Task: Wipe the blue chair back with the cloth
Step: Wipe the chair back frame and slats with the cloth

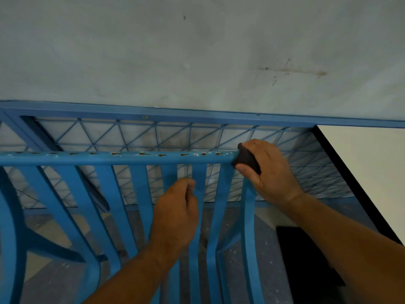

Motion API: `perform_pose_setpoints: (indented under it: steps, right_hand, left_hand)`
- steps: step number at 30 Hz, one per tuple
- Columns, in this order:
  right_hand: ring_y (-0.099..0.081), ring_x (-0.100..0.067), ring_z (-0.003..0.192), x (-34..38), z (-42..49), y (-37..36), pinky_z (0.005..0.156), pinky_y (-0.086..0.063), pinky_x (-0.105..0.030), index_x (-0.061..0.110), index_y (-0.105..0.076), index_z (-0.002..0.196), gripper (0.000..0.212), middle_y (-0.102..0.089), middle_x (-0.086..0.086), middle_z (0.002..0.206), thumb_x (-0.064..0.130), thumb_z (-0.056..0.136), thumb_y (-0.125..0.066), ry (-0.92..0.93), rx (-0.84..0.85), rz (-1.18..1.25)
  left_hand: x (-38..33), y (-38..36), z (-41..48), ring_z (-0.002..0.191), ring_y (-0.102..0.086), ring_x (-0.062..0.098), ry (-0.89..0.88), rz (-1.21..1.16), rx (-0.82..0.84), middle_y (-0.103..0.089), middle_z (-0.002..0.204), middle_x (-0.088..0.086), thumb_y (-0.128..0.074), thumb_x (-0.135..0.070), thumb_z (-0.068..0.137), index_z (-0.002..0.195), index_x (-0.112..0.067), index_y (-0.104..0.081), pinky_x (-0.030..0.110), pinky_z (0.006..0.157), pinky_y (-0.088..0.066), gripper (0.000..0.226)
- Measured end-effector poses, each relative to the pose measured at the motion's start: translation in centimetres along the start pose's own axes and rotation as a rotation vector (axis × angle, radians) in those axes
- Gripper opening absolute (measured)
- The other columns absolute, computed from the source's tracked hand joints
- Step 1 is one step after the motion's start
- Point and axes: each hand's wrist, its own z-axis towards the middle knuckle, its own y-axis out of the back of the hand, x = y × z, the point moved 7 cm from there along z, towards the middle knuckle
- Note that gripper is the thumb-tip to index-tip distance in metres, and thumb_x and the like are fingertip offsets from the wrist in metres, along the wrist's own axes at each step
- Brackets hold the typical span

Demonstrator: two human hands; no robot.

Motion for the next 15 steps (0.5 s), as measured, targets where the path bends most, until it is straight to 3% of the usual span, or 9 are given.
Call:
perform_pose_setpoints:
  steps: [2,4,7,10,13,15]
  right_hand:
    - [-0.050,-0.032,0.109,0.3,-0.2,-0.1,0.100,-0.036,-0.034,0.000,-0.050,0.131,0.061,-0.057,-0.021,0.122,0.047,0.092,-0.051,0.180,0.024,-0.142]
    - [-0.053,-0.035,0.107,0.4,0.3,-0.2,0.098,-0.039,-0.041,0.002,-0.047,0.134,0.063,-0.056,-0.021,0.125,0.049,0.094,-0.048,0.263,0.077,-0.212]
    - [-0.057,-0.036,0.102,0.8,1.2,-0.4,0.089,-0.049,-0.048,0.009,-0.046,0.138,0.068,-0.057,-0.014,0.124,0.059,0.093,-0.042,0.230,0.186,-0.233]
    - [-0.057,-0.031,0.094,1.3,2.0,-0.5,0.081,-0.050,-0.047,0.017,-0.049,0.136,0.071,-0.061,-0.006,0.114,0.069,0.090,-0.030,0.118,0.263,-0.238]
    - [-0.054,-0.018,0.075,1.0,3.4,-0.7,0.067,-0.046,-0.036,0.028,-0.058,0.100,0.069,-0.058,0.007,0.083,0.078,0.086,-0.013,-0.022,0.330,-0.220]
    - [-0.053,-0.013,0.061,0.3,4.3,-0.7,0.060,-0.040,-0.032,0.024,-0.054,0.071,0.069,-0.054,0.008,0.064,0.078,0.086,-0.013,-0.127,0.352,-0.125]
  left_hand:
    - [0.2,0.7,0.0,0.082,-0.058,-0.003,-0.006,-0.004,-0.022,-0.061,0.088,-0.018,-0.050,-0.014,0.094,0.107,-0.022,-0.062,0.008,0.073,-0.045,0.019]
    - [0.4,1.4,-0.1,0.088,-0.058,-0.005,-0.010,-0.024,-0.049,-0.060,0.094,-0.019,-0.050,-0.014,0.095,0.112,-0.022,-0.061,0.010,0.079,-0.048,0.022]
    - [0.7,1.8,-0.1,0.087,-0.061,0.000,-0.010,-0.063,-0.082,-0.064,0.093,-0.014,-0.050,-0.017,0.095,0.109,-0.021,-0.062,0.020,0.078,-0.053,0.019]
    - [0.2,1.7,-0.1,0.082,-0.060,0.000,-0.012,-0.069,-0.120,-0.063,0.087,-0.014,-0.052,-0.019,0.094,0.105,-0.020,-0.063,0.019,0.072,-0.053,0.016]
    - [-0.2,1.8,0.1,0.087,-0.059,0.001,-0.005,-0.054,-0.184,-0.063,0.095,-0.009,-0.056,-0.022,0.092,0.110,-0.017,-0.062,0.020,0.077,-0.053,0.020]
    - [-0.1,1.9,0.4,0.093,-0.059,0.005,0.022,-0.057,-0.224,-0.064,0.100,-0.004,-0.059,-0.025,0.090,0.113,-0.014,-0.062,0.022,0.083,-0.051,0.026]
